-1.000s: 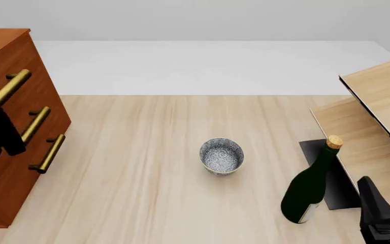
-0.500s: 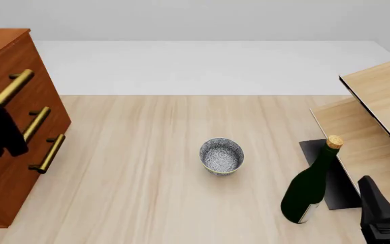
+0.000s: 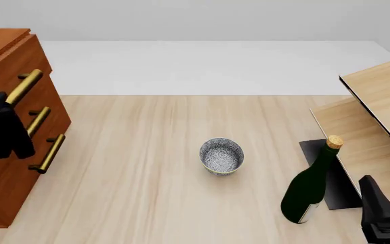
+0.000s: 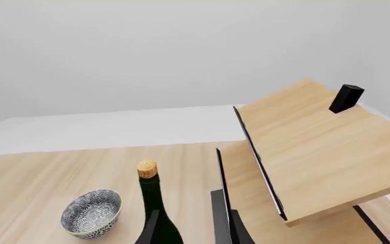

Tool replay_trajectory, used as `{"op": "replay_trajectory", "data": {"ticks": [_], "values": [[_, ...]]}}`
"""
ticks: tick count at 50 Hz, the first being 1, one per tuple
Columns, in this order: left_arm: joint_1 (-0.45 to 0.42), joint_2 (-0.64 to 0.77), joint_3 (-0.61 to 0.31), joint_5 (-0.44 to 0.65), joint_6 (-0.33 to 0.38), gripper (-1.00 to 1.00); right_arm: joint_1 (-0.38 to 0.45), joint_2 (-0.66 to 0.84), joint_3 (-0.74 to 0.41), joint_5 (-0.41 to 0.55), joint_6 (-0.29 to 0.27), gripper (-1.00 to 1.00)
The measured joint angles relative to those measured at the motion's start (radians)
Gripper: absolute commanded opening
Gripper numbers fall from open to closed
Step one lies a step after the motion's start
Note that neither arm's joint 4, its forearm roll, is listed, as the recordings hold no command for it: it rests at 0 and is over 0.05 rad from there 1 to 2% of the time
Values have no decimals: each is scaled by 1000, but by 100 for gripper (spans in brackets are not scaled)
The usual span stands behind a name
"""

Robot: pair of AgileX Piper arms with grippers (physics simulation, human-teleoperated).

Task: Close the bottom drawer of the cabinet and open the top drawer.

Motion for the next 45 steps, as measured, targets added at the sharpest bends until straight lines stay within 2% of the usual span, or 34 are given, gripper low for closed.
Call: {"op": "replay_trajectory", "data": {"ticks": [45], "values": [[-90,-18,16,-3,25,-100,-5,13,-3,-10,15,100]]}}
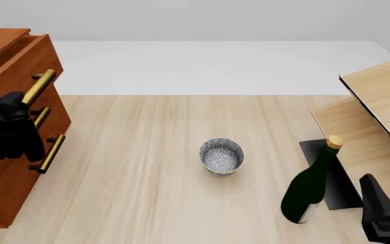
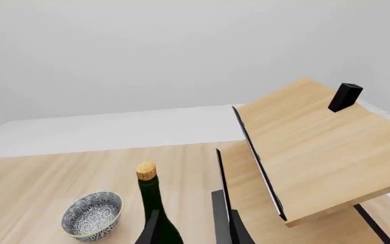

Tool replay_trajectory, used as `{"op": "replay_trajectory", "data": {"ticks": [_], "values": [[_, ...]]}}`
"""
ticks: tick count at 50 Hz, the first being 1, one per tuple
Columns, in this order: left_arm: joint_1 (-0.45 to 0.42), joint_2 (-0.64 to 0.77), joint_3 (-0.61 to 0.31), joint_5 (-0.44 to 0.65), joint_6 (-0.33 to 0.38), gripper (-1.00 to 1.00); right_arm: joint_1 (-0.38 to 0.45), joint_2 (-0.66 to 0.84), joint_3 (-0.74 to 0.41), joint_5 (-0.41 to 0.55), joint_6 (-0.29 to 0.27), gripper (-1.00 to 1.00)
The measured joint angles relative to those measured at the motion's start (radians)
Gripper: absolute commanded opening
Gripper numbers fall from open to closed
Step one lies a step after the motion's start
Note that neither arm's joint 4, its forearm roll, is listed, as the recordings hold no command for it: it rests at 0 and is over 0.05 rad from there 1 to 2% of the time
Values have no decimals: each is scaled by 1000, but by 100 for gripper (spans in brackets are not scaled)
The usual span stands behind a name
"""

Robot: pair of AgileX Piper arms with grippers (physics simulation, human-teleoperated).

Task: Close the bottom drawer of the cabinet and open the top drawer.

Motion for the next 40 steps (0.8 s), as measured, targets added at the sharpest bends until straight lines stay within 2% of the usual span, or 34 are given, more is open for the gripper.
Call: {"op": "replay_trajectory", "data": {"ticks": [40], "values": [[-22,-8,-6,24,2,-100,0,5,-2,-3,3,100]]}}
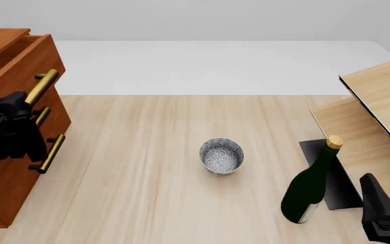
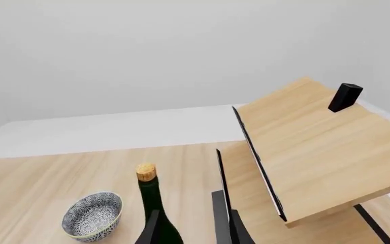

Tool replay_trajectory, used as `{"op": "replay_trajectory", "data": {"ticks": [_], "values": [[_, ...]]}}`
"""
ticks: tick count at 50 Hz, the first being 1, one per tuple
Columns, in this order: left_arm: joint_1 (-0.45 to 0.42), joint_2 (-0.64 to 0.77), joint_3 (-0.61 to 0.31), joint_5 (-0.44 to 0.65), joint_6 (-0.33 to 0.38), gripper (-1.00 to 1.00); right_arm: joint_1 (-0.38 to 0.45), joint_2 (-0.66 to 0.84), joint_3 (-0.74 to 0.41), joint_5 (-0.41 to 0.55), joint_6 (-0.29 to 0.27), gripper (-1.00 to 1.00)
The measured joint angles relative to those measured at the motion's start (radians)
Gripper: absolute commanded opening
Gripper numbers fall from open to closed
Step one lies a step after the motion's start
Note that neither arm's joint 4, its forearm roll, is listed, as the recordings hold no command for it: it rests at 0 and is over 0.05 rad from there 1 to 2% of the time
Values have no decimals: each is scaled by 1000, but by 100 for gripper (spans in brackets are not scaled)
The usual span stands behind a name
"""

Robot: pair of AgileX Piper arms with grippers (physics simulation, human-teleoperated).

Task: Close the bottom drawer of the cabinet and open the top drawer.

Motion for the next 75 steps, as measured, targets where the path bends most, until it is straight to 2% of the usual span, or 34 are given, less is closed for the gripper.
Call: {"op": "replay_trajectory", "data": {"ticks": [13,14,52,75], "values": [[-9,-5,-7,21,-3,-100,-1,-6,1,5,2,100],[-10,-6,-7,23,-4,100,-1,-7,1,6,2,100],[-18,-12,-11,20,-4,100,-1,-18,2,16,3,100],[-28,-66,18,43,-7,100,1,-10,1,9,6,100]]}}
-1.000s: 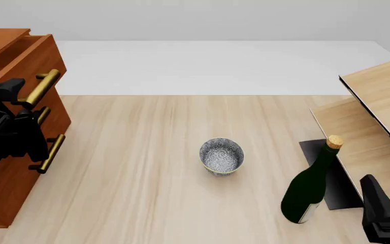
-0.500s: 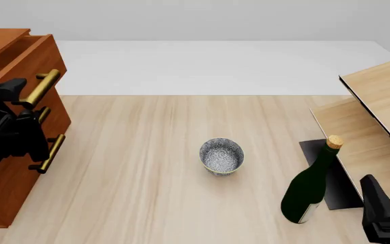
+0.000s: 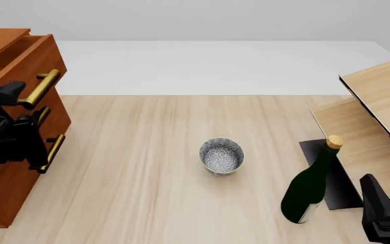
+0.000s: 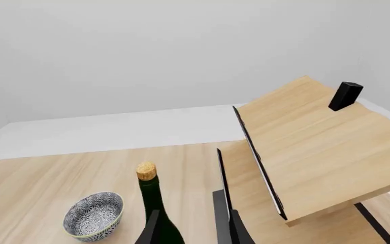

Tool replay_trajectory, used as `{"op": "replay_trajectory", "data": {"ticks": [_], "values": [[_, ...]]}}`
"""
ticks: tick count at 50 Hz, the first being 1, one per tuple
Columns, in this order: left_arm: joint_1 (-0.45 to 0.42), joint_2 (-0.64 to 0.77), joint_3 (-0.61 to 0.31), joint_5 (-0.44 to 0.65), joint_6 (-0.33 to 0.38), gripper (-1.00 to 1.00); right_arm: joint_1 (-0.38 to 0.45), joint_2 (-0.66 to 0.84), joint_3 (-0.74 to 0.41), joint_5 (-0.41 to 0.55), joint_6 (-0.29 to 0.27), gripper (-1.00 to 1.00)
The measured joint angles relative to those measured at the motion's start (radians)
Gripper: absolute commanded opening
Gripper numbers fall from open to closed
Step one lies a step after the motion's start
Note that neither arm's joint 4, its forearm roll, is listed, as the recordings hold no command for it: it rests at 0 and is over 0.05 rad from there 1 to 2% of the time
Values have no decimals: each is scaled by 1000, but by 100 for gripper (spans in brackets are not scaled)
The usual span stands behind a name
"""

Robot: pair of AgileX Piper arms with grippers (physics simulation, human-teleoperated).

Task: Close the bottom drawer of the cabinet and open the top drawer.

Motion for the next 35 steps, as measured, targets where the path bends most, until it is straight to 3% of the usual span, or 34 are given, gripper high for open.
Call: {"op": "replay_trajectory", "data": {"ticks": [23,35], "values": [[-21,-135,33,88,-7,100,0,-3,-3,4,13,100],[-53,-209,-33,201,-44,100,0,-8,-6,11,27,100]]}}
